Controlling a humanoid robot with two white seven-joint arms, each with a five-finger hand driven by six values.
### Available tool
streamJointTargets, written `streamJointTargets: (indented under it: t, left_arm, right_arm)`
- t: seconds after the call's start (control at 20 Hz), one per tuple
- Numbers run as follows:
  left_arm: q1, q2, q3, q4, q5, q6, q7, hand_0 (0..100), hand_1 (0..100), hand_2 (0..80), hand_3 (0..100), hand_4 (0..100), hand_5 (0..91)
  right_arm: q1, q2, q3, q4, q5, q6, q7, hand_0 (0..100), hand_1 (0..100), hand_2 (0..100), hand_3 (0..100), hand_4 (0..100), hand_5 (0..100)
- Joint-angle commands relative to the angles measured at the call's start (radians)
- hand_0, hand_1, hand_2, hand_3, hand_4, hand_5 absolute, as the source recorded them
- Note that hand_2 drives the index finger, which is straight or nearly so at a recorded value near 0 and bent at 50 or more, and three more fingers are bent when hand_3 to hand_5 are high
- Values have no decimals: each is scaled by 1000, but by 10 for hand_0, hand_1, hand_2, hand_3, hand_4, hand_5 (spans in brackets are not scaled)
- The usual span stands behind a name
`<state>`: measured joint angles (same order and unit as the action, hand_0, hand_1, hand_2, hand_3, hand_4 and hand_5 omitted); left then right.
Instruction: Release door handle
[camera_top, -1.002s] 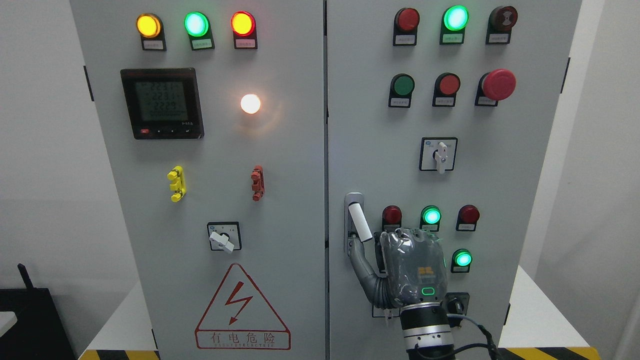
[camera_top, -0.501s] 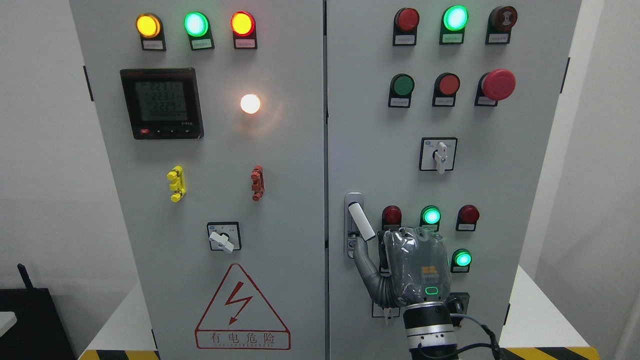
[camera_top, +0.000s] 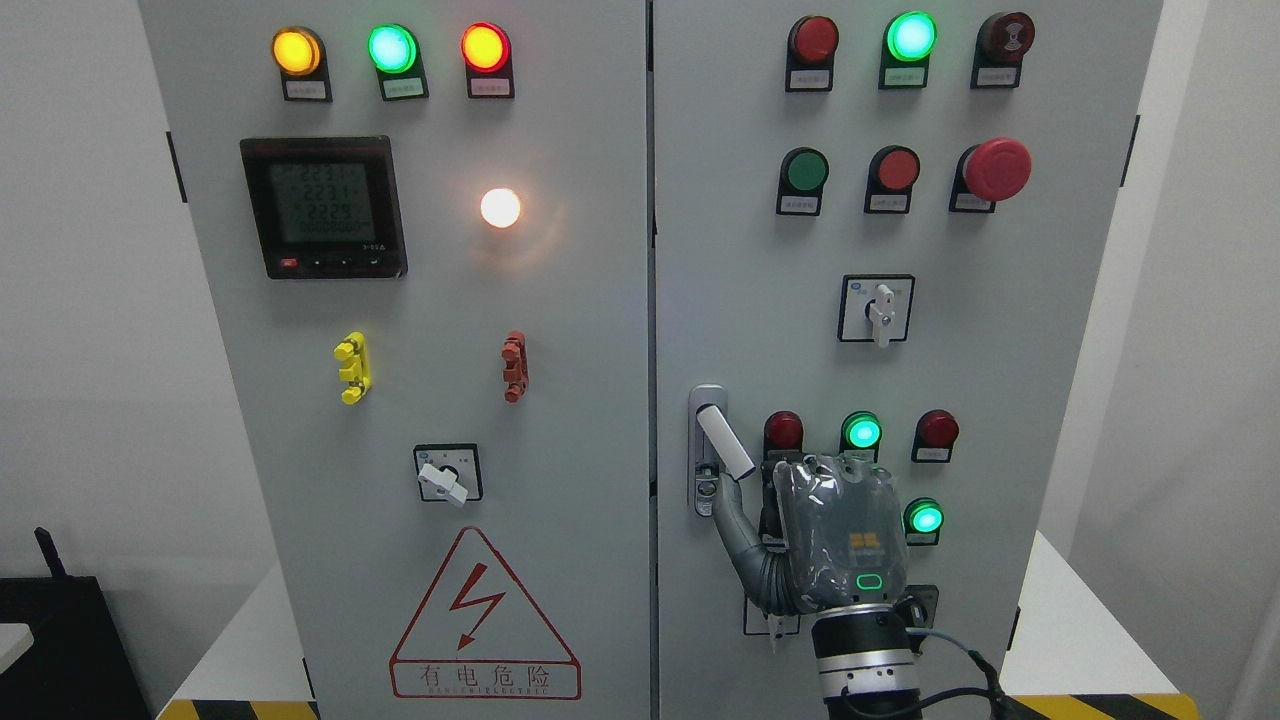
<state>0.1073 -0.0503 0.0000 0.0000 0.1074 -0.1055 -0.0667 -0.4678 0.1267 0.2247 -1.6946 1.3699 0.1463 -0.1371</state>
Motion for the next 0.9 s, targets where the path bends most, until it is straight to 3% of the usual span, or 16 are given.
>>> streamJointTargets:
  t: [0.0, 0.85]
  left_arm:
    - [0, 1, -14, 20, 0, 0, -1, 120, 389, 0, 0, 0, 0]
    - [0, 0, -14, 20, 0, 0, -1, 120, 389, 0, 0, 0, 0]
  right_arm:
    - [3, -1, -8, -10, 0, -1, 1, 658, 164, 1000, 1000, 1000, 970]
    - [1, -4, -19, -10, 0, -1, 1, 653, 170, 1000, 1000, 1000, 970]
